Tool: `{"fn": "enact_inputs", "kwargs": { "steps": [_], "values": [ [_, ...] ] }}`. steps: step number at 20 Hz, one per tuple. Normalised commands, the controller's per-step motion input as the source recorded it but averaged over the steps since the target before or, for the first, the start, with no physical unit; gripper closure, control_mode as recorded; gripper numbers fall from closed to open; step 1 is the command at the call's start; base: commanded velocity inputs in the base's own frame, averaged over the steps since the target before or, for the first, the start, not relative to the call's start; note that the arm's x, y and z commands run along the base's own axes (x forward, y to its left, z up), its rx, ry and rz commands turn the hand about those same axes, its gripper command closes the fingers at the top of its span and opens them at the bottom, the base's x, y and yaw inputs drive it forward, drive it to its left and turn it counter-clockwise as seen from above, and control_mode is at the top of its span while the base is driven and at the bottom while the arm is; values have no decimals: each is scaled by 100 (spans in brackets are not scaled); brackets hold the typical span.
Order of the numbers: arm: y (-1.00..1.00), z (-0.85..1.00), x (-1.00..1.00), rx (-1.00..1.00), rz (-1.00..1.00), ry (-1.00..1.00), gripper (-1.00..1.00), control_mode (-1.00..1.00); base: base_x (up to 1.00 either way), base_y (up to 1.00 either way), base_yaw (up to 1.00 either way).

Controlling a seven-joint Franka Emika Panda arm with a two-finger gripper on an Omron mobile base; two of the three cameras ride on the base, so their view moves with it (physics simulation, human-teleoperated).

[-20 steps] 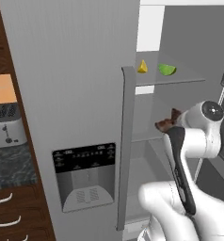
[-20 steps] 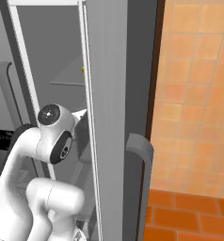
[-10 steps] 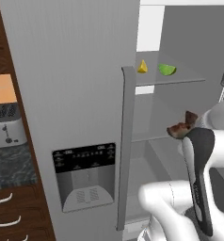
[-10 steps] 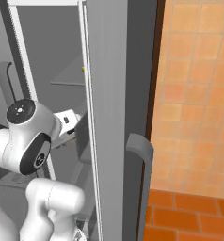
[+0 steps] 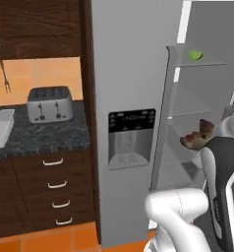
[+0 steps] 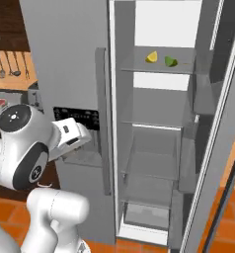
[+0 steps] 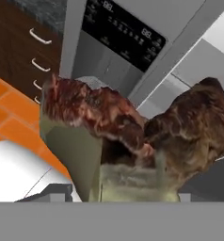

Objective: Place one lemon wedge and one steak in each tupperware on the nearby counter, to pack two identical lunches.

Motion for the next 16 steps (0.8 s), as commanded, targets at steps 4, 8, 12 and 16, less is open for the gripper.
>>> {"fn": "enact_inputs", "kwargs": {
  "steps": [4, 8, 12, 16],
  "values": [
    [0, 0, 0, 0, 0, 0, 100, 100, -11, 100, 7],
    [0, 0, 0, 0, 0, 0, 100, 100, 10, 100, 1],
    [0, 0, 0, 0, 0, 0, 100, 100, 38, 100, 0],
    [0, 0, 0, 0, 0, 0, 100, 100, 60, 100, 0]
  ]
}}
